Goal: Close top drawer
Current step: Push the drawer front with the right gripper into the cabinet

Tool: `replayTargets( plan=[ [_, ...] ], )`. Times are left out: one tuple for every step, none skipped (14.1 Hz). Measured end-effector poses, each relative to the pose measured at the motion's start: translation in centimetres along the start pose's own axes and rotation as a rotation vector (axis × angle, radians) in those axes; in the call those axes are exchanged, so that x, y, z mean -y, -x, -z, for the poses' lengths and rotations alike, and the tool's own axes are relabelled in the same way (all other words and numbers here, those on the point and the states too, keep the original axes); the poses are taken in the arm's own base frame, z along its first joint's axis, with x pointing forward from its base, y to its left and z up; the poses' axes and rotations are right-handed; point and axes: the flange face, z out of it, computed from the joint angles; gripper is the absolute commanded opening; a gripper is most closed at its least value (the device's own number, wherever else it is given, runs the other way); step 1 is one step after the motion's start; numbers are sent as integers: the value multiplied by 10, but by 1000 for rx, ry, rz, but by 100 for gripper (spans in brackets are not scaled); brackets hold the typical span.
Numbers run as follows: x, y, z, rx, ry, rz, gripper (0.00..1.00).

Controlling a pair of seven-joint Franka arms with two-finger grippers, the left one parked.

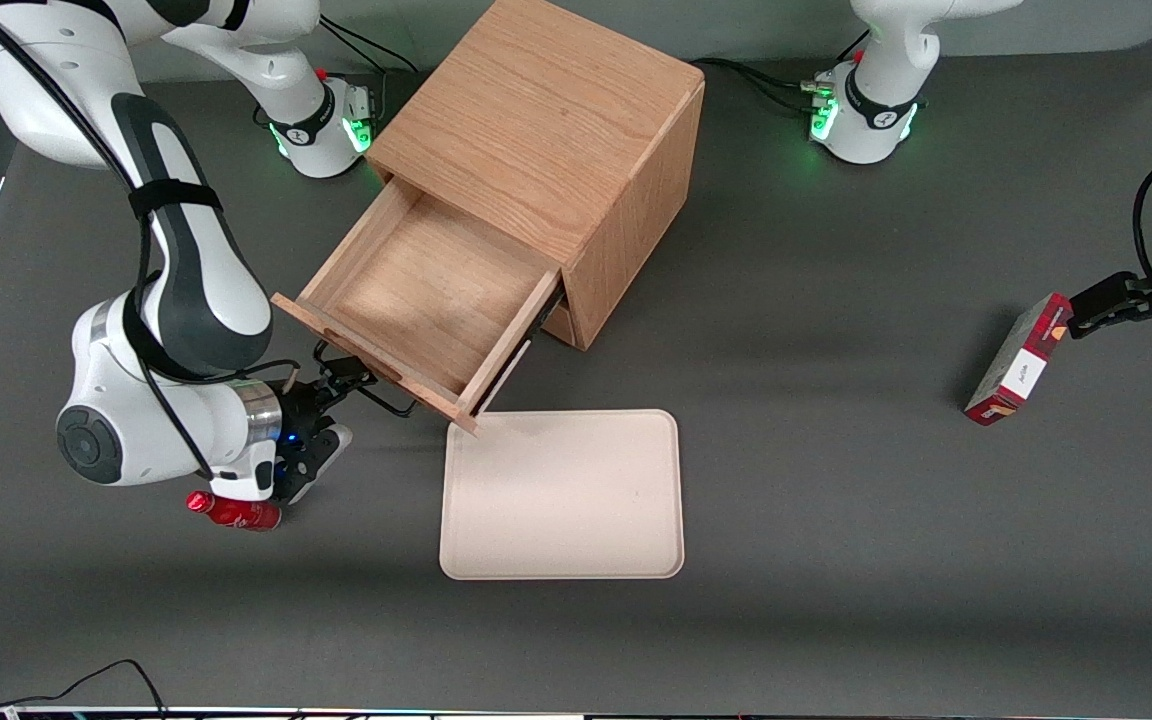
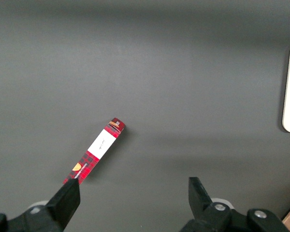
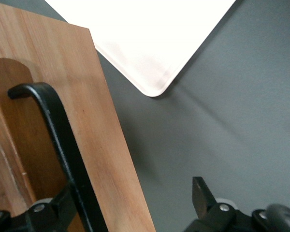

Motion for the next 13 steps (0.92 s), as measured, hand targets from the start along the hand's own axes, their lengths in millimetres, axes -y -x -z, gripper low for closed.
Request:
replayTargets(
  plan=[
    [4, 2, -1, -1, -1, -8, 100],
    [8, 4, -3, 0, -2, -17, 100],
    [12, 6, -4, 2, -9, -28, 100],
    [18, 9, -5, 1, -21, -34, 100],
    [22, 11, -6, 2, -30, -39, 100],
    [27, 14, -7, 4, -36, -39, 100],
    [32, 16, -10, 4, -40, -38, 100],
    [37, 17, -12, 3, -41, -37, 100],
    [41, 19, -16, 1, -43, -42, 100],
    [44, 21, -18, -3, -44, -49, 100],
    [49, 22, -22, -4, -46, -55, 100],
    [55, 23, -25, 1, -46, -60, 100],
    [62, 24, -29, 3, -45, -68, 100]
  ],
)
